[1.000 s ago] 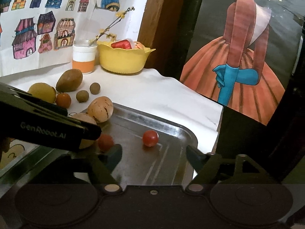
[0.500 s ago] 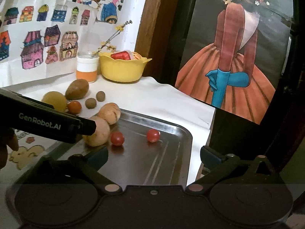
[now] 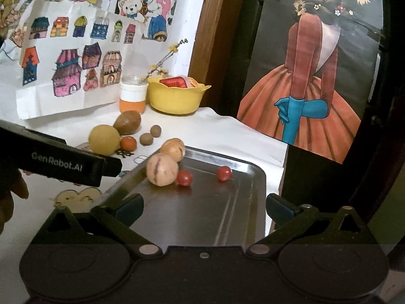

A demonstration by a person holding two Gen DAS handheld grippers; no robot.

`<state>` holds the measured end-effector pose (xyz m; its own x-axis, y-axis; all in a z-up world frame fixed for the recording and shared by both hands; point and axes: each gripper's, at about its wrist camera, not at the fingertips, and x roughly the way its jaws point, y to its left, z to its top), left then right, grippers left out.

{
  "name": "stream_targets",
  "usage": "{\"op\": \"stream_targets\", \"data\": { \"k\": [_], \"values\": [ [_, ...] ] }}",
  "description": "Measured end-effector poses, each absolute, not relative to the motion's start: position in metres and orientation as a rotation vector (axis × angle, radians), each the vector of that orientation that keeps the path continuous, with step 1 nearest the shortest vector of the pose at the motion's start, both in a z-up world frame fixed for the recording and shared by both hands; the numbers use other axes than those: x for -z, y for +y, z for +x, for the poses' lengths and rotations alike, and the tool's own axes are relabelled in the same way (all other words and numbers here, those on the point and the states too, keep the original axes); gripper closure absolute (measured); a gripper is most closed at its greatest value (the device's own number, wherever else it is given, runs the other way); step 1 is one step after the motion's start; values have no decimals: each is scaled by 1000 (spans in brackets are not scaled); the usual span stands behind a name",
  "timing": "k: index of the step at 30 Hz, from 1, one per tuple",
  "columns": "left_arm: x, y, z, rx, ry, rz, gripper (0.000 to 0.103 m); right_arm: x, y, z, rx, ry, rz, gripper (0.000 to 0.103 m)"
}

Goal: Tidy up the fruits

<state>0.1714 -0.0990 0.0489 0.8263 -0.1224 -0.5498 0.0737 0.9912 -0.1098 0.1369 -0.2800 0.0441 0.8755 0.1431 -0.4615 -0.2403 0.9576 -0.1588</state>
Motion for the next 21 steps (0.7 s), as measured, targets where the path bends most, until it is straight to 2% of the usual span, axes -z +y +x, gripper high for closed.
{"op": "stream_targets", "data": {
  "k": [21],
  "values": [
    [-31,-15,128,6,626,-151,1,-51,-216,91,-232,499,-220,1]
  ]
}}
